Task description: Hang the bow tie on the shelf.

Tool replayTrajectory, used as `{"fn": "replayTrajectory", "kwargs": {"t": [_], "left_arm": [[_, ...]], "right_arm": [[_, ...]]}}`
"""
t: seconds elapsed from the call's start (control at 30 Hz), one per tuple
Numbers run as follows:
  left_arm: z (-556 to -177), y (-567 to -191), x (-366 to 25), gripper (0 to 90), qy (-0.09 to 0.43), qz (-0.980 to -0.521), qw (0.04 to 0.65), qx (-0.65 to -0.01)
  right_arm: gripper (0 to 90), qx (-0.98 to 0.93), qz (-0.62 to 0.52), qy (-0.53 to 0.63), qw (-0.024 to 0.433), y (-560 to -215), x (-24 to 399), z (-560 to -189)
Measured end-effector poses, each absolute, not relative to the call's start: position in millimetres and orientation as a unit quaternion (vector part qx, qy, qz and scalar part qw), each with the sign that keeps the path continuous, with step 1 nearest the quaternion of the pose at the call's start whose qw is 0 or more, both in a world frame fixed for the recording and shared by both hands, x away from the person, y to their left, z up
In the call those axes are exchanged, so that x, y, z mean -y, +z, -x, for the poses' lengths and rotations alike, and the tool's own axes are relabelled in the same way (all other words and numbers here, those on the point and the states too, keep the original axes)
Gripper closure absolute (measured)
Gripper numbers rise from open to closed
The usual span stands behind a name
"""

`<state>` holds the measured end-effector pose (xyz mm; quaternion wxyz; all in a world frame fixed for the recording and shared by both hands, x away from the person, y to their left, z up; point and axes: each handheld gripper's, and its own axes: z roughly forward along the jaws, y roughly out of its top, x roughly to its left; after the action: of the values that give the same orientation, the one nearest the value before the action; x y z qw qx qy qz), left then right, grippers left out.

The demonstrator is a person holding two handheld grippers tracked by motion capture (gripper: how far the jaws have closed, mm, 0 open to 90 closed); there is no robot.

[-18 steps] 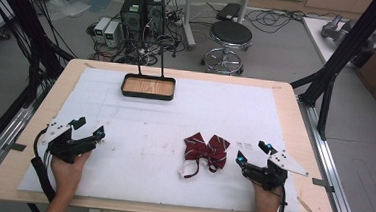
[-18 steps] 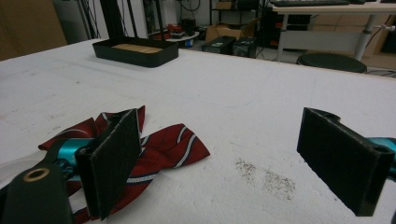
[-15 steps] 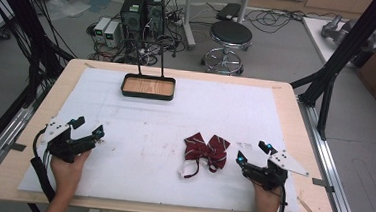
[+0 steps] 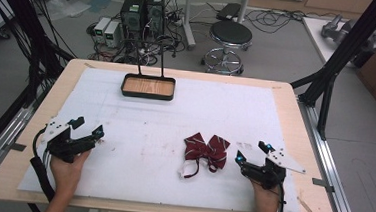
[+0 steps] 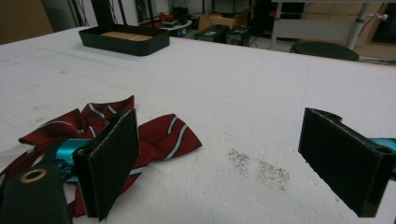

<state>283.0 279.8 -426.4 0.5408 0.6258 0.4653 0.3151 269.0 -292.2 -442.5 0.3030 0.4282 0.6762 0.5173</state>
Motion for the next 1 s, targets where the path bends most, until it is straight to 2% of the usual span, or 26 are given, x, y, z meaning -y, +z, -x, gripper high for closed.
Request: {"fn": "replayTrajectory", "kwargs": {"t": [0.73,1.0], "left_arm": [[-284.6,-427.4,-279.0,21.0,0.306,-0.631,0.540,-0.465],[-284.7,-427.4,-279.3,21.0,0.306,-0.630,0.540,-0.466]], "right_arm": [[12.0,-0.703,-0.406,0.506,0.290,-443.8,282.4,-272.8],[14.4,-0.750,-0.360,0.495,0.252,-439.1,257.3,-276.2]]}}
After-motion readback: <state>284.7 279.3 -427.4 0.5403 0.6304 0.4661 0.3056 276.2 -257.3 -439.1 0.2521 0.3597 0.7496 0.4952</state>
